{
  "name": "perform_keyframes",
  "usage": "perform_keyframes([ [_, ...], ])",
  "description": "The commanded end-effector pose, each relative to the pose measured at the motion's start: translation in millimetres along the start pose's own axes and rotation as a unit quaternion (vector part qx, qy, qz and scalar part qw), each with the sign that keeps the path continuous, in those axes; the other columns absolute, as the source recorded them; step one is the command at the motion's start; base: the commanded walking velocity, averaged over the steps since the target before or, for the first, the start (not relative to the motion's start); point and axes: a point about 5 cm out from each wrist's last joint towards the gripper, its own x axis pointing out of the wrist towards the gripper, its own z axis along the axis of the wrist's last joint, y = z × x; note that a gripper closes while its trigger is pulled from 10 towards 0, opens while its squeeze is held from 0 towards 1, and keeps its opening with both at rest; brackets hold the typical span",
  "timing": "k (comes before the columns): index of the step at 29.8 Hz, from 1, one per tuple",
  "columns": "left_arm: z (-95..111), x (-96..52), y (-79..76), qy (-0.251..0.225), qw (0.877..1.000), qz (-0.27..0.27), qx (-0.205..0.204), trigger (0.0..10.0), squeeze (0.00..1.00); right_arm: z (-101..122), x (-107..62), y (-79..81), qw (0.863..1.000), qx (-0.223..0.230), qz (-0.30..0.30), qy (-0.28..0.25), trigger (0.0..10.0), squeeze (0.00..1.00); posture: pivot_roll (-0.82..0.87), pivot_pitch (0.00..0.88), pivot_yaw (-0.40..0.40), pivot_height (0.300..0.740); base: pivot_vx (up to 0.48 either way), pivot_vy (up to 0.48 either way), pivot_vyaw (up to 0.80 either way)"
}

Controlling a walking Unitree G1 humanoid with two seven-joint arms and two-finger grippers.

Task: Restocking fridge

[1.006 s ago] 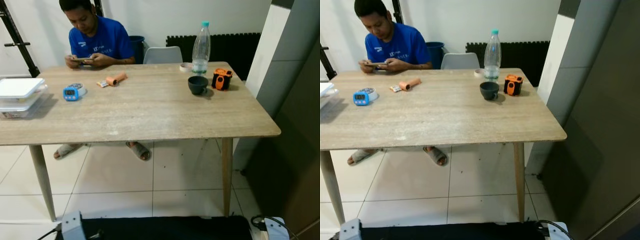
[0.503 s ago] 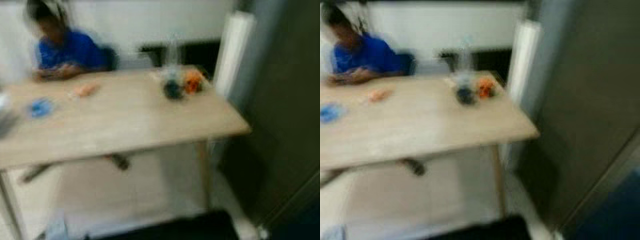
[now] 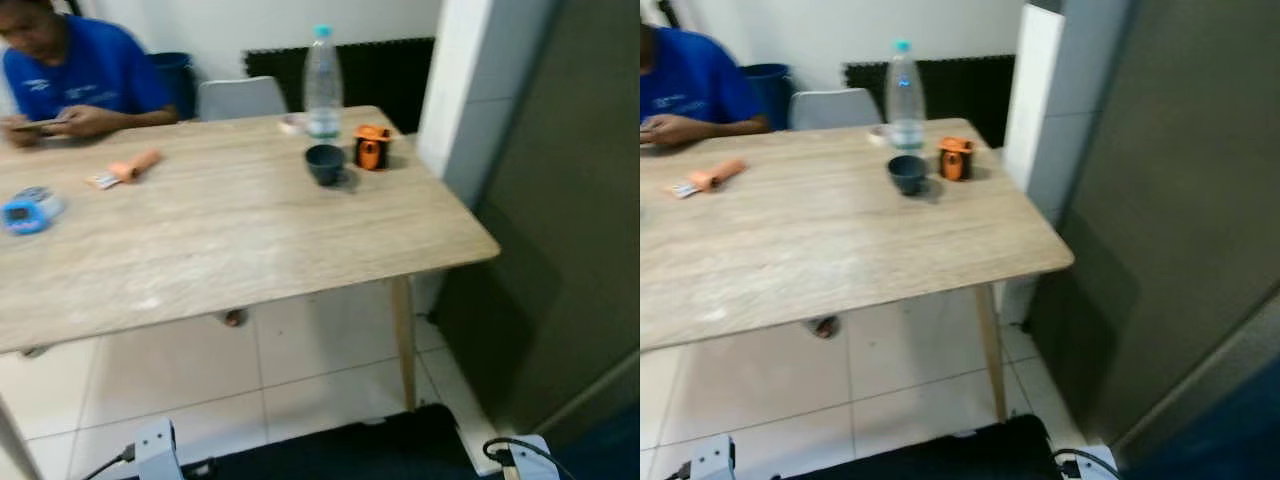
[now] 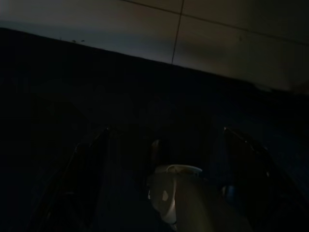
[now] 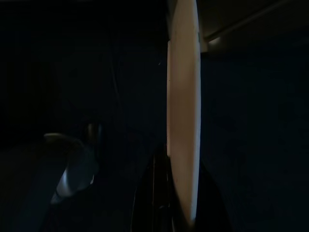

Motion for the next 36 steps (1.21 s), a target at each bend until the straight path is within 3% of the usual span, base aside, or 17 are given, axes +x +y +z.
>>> perform_keyframes([
  [1, -1.7, 0.0, -1.4, 0.0, 1.0, 0.001, -0.006, 10.0, 0.0, -18.7, -2.8, -2.4, 1.0, 0.001, -0.003, 0.03, 10.0, 0.0, -0.09, 0.014, -0.024, 0.74, 0.289, -0.251, 0.0],
  [18, -2.1, 2.1, -9.5, 0.008, 1.0, -0.01, 0.001, 10.0, 0.0, -23.4, -3.5, 1.1, 0.999, -0.006, 0.001, 0.037, 10.0, 0.0, -0.09, 0.025, -0.017, 0.74, 0.051, -0.044, 0.0],
  [25, -13.8, -0.4, -8.0, 0.029, 0.999, -0.006, 0.012, 10.0, 0.0, -22.0, -3.1, 1.6, 0.999, -0.011, 0.001, 0.037, 10.0, 0.0, -0.09, 0.025, -0.017, 0.74, 0.0, 0.0, 0.0],
  [36, -21.2, -2.3, -6.8, 0.043, 0.999, -0.008, 0.031, 10.0, 0.0, -21.5, -2.9, 2.8, 0.999, -0.014, 0.005, 0.037, 10.0, 0.0, -0.09, 0.036, -0.008, 0.74, 0.0, 0.0, -0.73],
])
